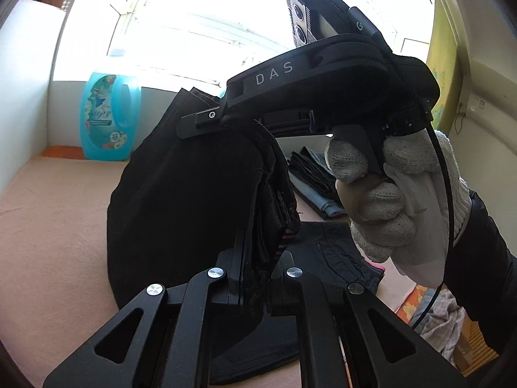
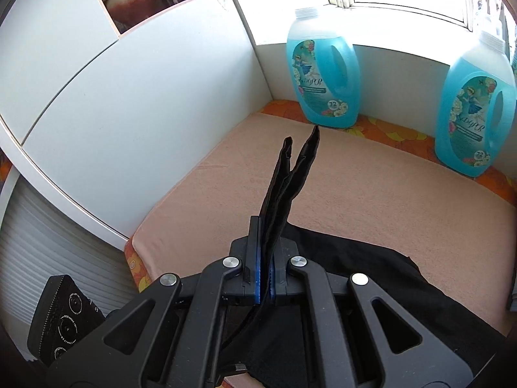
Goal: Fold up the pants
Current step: 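Lift the folded black trousers off the bench with both tools, then carry the trousers beside the clothes stack, lay them down, open both tools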
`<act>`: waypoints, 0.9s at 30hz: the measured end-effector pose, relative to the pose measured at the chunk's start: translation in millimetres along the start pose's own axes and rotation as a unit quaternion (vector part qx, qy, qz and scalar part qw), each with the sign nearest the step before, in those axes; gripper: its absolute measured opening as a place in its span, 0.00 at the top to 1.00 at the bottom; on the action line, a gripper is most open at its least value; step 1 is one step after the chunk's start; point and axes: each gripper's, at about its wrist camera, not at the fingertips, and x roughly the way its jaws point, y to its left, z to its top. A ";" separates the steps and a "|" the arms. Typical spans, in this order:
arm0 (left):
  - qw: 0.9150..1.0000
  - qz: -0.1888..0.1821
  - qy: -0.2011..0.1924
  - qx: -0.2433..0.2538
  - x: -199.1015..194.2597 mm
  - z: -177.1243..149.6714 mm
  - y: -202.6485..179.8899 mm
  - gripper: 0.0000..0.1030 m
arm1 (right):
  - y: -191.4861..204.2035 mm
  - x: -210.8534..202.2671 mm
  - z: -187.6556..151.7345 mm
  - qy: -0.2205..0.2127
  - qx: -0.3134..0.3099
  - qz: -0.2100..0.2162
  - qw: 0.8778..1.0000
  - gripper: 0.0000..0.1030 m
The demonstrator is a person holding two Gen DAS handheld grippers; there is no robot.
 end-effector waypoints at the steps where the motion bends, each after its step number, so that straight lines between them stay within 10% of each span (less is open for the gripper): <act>1: 1.000 -0.006 0.005 0.008 8.6 2.5 -6.6 0.93 | -10.1 -9.5 -5.0 -0.004 0.005 -0.006 1.000 0.96; 14: 0.986 -0.112 0.096 0.075 127.3 2.8 -92.8 0.93 | -165.1 -95.0 -91.0 -0.013 0.099 -0.081 0.992 0.96; 27: 0.965 -0.145 0.191 0.103 179.3 -47.2 -168.9 0.93 | -261.4 -87.5 -179.1 0.024 0.183 -0.095 0.978 0.96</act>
